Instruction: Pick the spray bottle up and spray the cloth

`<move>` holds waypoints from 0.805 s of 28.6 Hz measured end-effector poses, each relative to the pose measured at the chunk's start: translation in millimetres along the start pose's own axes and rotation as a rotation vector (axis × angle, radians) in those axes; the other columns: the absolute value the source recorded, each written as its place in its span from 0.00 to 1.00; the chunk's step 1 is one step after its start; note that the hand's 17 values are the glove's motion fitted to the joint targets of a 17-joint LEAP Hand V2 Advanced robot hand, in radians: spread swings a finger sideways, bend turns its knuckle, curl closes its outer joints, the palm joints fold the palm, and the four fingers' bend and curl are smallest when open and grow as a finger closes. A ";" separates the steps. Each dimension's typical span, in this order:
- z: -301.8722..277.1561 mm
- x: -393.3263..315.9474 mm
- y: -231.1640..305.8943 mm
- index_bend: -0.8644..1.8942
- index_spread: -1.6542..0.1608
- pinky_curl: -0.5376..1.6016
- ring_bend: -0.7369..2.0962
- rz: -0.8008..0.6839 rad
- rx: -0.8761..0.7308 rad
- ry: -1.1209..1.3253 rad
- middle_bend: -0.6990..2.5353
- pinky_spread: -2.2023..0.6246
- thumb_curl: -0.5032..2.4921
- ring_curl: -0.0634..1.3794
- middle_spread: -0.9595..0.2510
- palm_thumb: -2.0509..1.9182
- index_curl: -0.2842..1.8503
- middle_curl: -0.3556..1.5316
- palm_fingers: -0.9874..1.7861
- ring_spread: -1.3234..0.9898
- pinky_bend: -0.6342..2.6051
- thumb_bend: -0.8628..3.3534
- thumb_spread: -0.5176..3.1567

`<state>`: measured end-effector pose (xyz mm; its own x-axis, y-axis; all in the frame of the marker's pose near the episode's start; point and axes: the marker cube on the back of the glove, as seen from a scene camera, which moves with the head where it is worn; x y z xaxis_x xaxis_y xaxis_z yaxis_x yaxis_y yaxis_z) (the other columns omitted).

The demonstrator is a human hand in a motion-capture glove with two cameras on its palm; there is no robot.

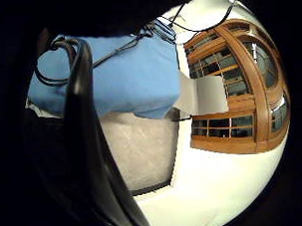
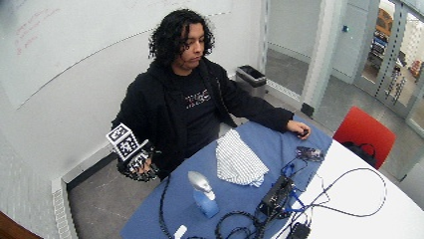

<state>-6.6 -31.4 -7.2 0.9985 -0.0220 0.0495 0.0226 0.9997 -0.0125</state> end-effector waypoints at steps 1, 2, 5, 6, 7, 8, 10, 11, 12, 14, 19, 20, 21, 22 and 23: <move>-0.5 -0.5 -4.3 0.36 0.73 0.35 0.42 -0.004 0.000 -0.002 0.30 0.85 0.22 0.19 0.76 0.60 0.21 0.30 0.48 0.56 0.29 0.22 0.40; -1.2 -1.0 -8.9 0.36 0.73 0.35 0.42 -0.009 0.001 -0.003 0.30 0.85 0.23 0.19 0.76 0.60 0.21 0.30 0.47 0.56 0.29 0.22 0.40; -4.3 -2.7 -23.6 0.36 0.73 0.36 0.42 -0.024 0.006 -0.008 0.29 0.85 0.23 0.20 0.76 0.60 0.21 0.31 0.47 0.56 0.29 0.21 0.41; -5.4 -3.2 -28.2 0.36 0.73 0.36 0.42 -0.028 0.008 -0.011 0.29 0.85 0.23 0.20 0.76 0.60 0.22 0.31 0.47 0.56 0.29 0.21 0.41; -6.4 -3.8 -32.7 0.36 0.73 0.36 0.42 -0.032 0.010 -0.014 0.29 0.85 0.23 0.21 0.76 0.60 0.22 0.31 0.47 0.56 0.29 0.21 0.41; -7.2 -4.7 -37.5 0.36 0.73 0.37 0.42 -0.033 0.013 -0.017 0.29 0.85 0.23 0.21 0.76 0.60 0.22 0.31 0.47 0.56 0.29 0.21 0.41; -6.5 -11.8 -50.8 0.36 0.73 0.37 0.42 -0.025 0.028 -0.027 0.29 0.85 0.24 0.21 0.76 0.60 0.22 0.32 0.47 0.56 0.29 0.20 0.41; -4.5 -19.2 -59.9 0.36 0.73 0.37 0.42 -0.013 0.041 -0.036 0.29 0.85 0.24 0.21 0.76 0.60 0.22 0.32 0.47 0.56 0.29 0.20 0.42; -2.3 -27.0 -69.1 0.36 0.73 0.37 0.42 0.000 0.053 -0.046 0.29 0.85 0.24 0.21 0.76 0.60 0.22 0.32 0.47 0.56 0.29 0.20 0.42; -1.3 -34.2 -81.9 0.36 0.73 0.38 0.42 0.009 0.064 -0.061 0.29 0.85 0.24 0.22 0.75 0.60 0.22 0.33 0.47 0.56 0.29 0.20 0.42; -9.4 -19.6 -93.3 0.36 0.73 0.38 0.42 -0.022 0.034 -0.064 0.29 0.85 0.25 0.22 0.76 0.60 0.23 0.33 0.47 0.56 0.29 0.20 0.42; -12.4 -12.3 -93.1 0.36 0.73 0.38 0.42 -0.032 0.021 -0.066 0.29 0.86 0.25 0.22 0.76 0.60 0.23 0.33 0.47 0.56 0.29 0.20 0.42; -14.2 -7.2 -94.4 0.36 0.73 0.38 0.42 -0.036 0.012 -0.072 0.29 0.86 0.25 0.23 0.76 0.60 0.23 0.34 0.47 0.56 0.29 0.20 0.42; -14.9 -4.4 -97.2 0.36 0.73 0.38 0.42 -0.035 0.007 -0.083 0.29 0.86 0.25 0.23 0.76 0.60 0.23 0.34 0.47 0.56 0.29 0.20 0.42; -14.9 -3.0 -100.8 0.36 0.72 0.39 0.42 -0.033 0.005 -0.096 0.29 0.86 0.25 0.23 0.77 0.60 0.23 0.34 0.47 0.56 0.29 0.20 0.43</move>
<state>-11.2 -132.3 -21.0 0.9880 -0.0534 0.1450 0.0546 0.9985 -0.0043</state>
